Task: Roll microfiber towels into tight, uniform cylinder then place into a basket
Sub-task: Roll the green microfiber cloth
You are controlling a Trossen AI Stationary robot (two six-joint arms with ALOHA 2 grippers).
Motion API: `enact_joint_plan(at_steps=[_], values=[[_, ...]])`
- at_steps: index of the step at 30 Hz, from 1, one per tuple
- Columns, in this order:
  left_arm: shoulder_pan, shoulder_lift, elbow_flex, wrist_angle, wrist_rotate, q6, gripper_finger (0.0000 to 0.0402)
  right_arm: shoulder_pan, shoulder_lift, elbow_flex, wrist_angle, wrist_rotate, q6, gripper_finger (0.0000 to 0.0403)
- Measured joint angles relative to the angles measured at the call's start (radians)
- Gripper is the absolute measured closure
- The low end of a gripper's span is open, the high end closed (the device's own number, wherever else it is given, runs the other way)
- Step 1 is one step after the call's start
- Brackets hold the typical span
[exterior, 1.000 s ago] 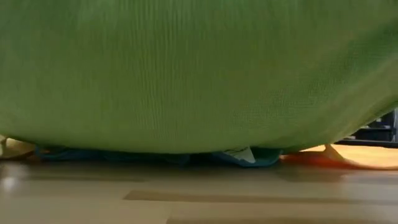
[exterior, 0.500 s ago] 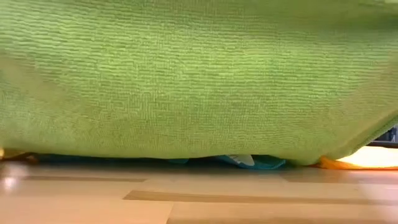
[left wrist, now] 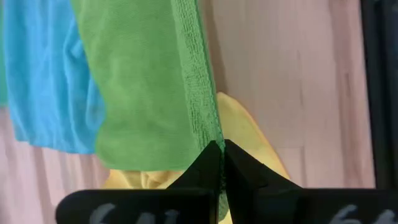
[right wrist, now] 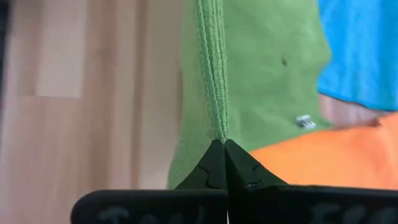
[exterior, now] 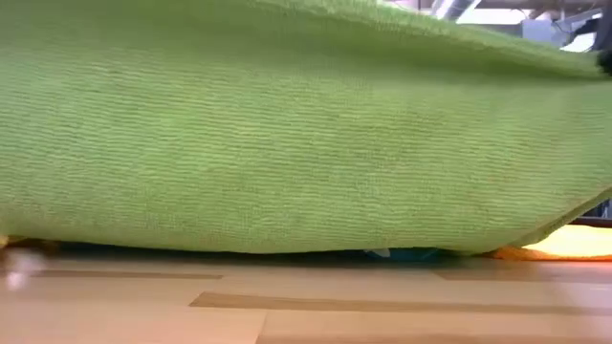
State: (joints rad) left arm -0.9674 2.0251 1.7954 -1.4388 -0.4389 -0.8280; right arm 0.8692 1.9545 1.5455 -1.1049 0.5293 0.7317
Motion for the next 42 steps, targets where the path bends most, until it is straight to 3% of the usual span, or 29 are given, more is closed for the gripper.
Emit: enact_joint_plan(at_steps=[12, 19, 26, 32, 35, 42], values=[[0.019, -0.004, 0.098, -0.058, 0.017, 0.009, 0.0401, 0.001, 0.000, 0.133, -0.143, 0.011, 0.005, 0.0401], [0.006, -0.003, 0.130, -0.028, 0.070, -0.098, 0.0401, 0.043, 0.000, 0.161, -0.136, 0.007, 0.038, 0.0399], [-0.017, 0.005, 0.131, -0.019, 0.087, -0.097, 0.0401, 0.084, 0.000, 0.163, -0.115, 0.013, 0.087, 0.0399], [-0.005, -0.002, 0.131, -0.138, 0.080, -0.078, 0.0401, 0.054, 0.000, 0.163, -0.143, 0.070, 0.006, 0.0400], [0.011, -0.012, 0.133, -0.137, 0.072, 0.005, 0.0401, 0.015, 0.000, 0.163, -0.197, 0.121, -0.024, 0.0399], [0.054, -0.034, 0.142, -0.137, -0.027, 0.128, 0.0401, -0.079, 0.000, 0.162, -0.375, 0.235, -0.019, 0.0400]])
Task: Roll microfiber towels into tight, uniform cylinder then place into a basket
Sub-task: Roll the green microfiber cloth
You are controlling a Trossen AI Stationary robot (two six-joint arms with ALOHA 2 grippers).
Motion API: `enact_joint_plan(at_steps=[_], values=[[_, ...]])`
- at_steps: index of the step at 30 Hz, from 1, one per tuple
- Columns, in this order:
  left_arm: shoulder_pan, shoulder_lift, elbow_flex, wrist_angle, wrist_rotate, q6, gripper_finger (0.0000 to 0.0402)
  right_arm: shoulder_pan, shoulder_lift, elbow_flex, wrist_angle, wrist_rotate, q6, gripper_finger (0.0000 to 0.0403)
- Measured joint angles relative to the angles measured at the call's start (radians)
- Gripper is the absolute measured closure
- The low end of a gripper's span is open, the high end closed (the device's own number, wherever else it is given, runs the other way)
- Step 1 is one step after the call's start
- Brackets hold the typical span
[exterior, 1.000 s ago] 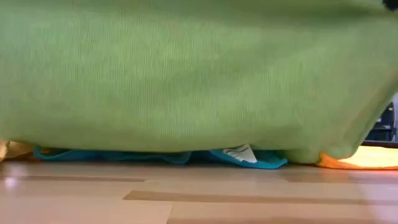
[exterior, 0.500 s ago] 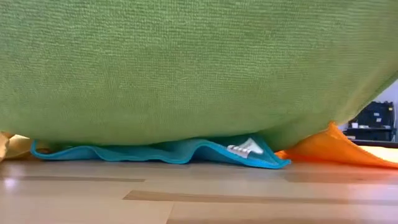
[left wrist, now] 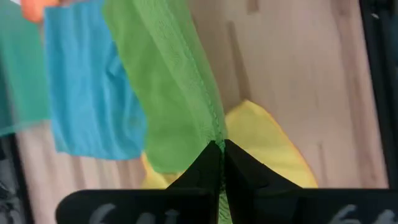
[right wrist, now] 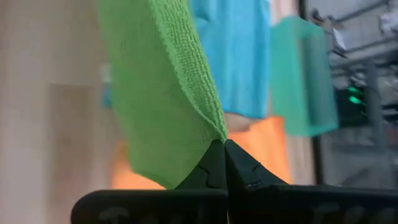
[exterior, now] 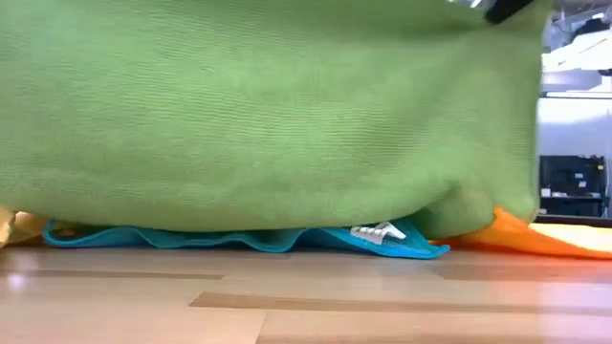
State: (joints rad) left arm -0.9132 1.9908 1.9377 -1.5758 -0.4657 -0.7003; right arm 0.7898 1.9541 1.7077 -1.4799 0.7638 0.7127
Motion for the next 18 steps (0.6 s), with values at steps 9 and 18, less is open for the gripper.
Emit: enact_joint_plan(at_steps=[9, 18], values=[[0.052, -0.026, -0.001, 0.005, -0.116, 0.134, 0.0401, -0.049, -0.014, 0.008, -0.088, 0.060, -0.019, 0.0401], [0.099, -0.273, -0.048, 0.004, -0.238, 0.144, 0.0401, -0.062, -0.076, 0.055, -0.093, 0.136, -0.063, 0.0401]])
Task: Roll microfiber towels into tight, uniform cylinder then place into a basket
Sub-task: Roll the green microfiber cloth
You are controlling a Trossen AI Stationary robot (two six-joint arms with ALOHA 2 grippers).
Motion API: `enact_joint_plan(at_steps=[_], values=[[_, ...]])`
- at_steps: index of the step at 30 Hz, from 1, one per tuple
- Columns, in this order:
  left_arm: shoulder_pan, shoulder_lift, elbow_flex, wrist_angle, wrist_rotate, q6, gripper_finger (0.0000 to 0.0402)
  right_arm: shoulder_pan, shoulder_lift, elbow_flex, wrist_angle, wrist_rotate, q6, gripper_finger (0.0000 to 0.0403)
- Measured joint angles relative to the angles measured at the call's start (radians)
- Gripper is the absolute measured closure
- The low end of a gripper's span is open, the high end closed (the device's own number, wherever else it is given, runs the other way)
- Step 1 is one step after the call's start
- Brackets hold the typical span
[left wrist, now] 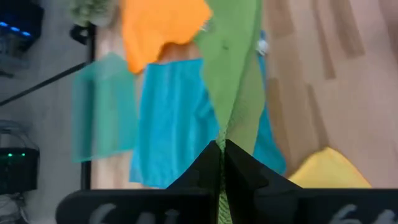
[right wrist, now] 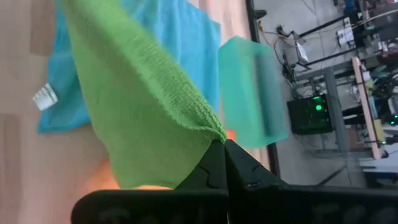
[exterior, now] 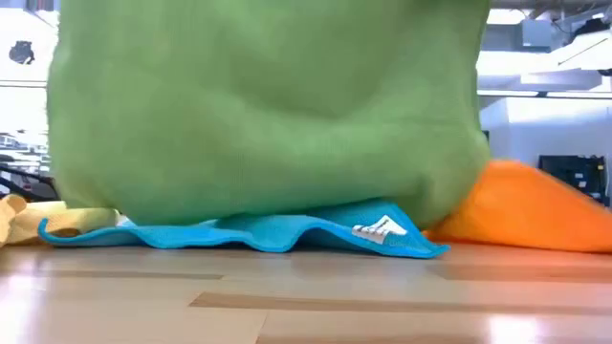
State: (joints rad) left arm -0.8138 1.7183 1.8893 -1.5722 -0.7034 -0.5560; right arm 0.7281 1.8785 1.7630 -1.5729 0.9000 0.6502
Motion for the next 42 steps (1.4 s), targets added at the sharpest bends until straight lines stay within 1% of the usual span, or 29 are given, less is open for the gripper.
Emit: enact_joint_plan(at_steps=[5, 13, 16, 18, 19, 21, 24, 26, 28, 33, 36, 38, 42], values=[[0.046, -0.118, -0.032, 0.000, -0.010, 0.013, 0.0401, -0.038, -0.062, -0.001, 0.002, 0.054, -0.074, 0.0401], [0.194, -0.266, -0.032, 0.001, -0.020, 0.158, 0.0401, -0.171, -0.208, 0.000, 0.002, 0.126, -0.151, 0.0401], [0.256, -0.318, -0.032, 0.001, -0.020, 0.197, 0.0401, -0.217, -0.268, 0.000, 0.007, 0.127, -0.161, 0.0401], [0.287, -0.350, -0.032, 0.004, -0.018, 0.191, 0.0401, -0.235, -0.304, -0.001, 0.020, 0.125, -0.155, 0.0401], [0.298, -0.363, -0.032, 0.012, -0.007, 0.179, 0.0401, -0.234, -0.317, 0.000, 0.034, 0.123, -0.151, 0.0401], [0.303, -0.379, -0.031, 0.022, 0.052, 0.163, 0.0402, -0.211, -0.335, 0.000, 0.078, 0.102, -0.156, 0.0401], [0.279, -0.378, -0.031, 0.022, 0.157, 0.098, 0.0401, -0.142, -0.347, 0.000, 0.157, 0.051, -0.178, 0.0401], [0.248, -0.375, -0.031, 0.022, 0.223, 0.051, 0.0401, -0.085, -0.341, 0.000, 0.202, 0.038, -0.176, 0.0401], [0.213, -0.361, -0.031, 0.025, 0.266, 0.008, 0.0402, -0.025, -0.328, -0.001, 0.243, 0.027, -0.174, 0.0401], [0.116, -0.309, -0.032, 0.074, 0.299, -0.049, 0.0402, 0.097, -0.266, -0.001, 0.342, 0.013, -0.161, 0.0401], [0.058, -0.265, -0.031, 0.133, 0.303, -0.144, 0.0402, 0.147, -0.221, -0.001, 0.355, 0.010, -0.060, 0.0401], [0.014, -0.214, -0.031, 0.143, 0.319, -0.197, 0.0402, 0.177, -0.167, 0.000, 0.355, -0.024, 0.015, 0.0401], [-0.058, -0.088, -0.031, 0.128, 0.342, -0.260, 0.0402, 0.213, -0.038, -0.001, 0.360, -0.128, 0.126, 0.0401]])
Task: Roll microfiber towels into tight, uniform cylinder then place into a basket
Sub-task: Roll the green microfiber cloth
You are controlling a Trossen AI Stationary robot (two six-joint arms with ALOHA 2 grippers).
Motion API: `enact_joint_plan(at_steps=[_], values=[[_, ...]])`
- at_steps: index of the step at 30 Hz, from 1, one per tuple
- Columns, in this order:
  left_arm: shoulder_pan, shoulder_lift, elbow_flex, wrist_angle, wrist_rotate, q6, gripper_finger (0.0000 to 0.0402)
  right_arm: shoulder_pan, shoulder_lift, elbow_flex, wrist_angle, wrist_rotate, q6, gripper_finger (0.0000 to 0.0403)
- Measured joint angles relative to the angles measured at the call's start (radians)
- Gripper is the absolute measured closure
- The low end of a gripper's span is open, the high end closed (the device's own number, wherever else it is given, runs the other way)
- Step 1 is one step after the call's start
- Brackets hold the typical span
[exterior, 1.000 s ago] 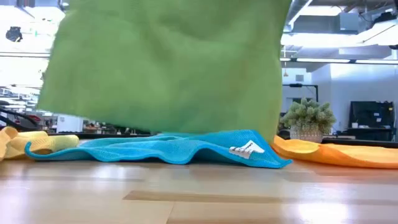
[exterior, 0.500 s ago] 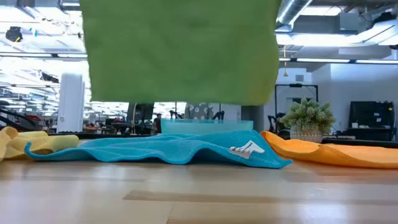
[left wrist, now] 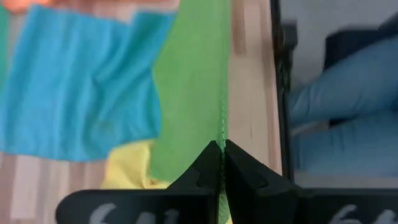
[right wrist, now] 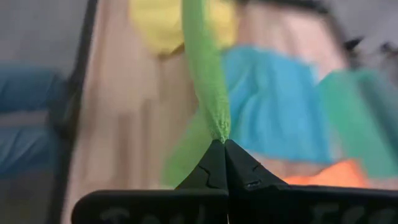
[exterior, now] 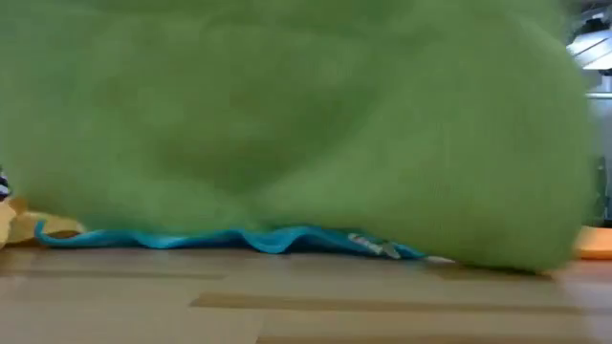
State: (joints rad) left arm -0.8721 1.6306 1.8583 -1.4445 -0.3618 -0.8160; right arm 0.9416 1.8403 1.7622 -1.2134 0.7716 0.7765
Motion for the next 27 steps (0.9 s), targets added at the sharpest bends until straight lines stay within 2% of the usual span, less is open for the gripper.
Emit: enact_joint_plan(at_steps=[5, 8, 10, 19, 24, 27], values=[[-0.049, 0.142, 0.000, 0.017, 0.071, -0.065, 0.0402, 0.015, 0.126, 0.002, -0.003, -0.057, 0.102, 0.0401], [-0.061, 0.184, -0.001, 0.029, 0.138, -0.084, 0.0402, 0.016, 0.153, 0.028, -0.005, -0.059, 0.113, 0.0401], [-0.062, 0.190, -0.001, 0.020, 0.147, -0.083, 0.0402, 0.012, 0.157, 0.051, -0.024, -0.055, 0.094, 0.0401], [-0.010, 0.175, -0.001, -0.133, 0.061, -0.075, 0.0401, -0.047, 0.152, 0.134, -0.189, -0.008, 0.100, 0.0401], [-0.024, 0.174, -0.014, -0.025, 0.019, -0.012, 0.0401, -0.078, 0.177, 0.122, -0.212, -0.041, 0.142, 0.0401], [-0.049, 0.176, -0.068, 0.049, -0.008, 0.017, 0.0401, -0.078, 0.219, 0.111, -0.211, -0.074, 0.152, 0.0401]])
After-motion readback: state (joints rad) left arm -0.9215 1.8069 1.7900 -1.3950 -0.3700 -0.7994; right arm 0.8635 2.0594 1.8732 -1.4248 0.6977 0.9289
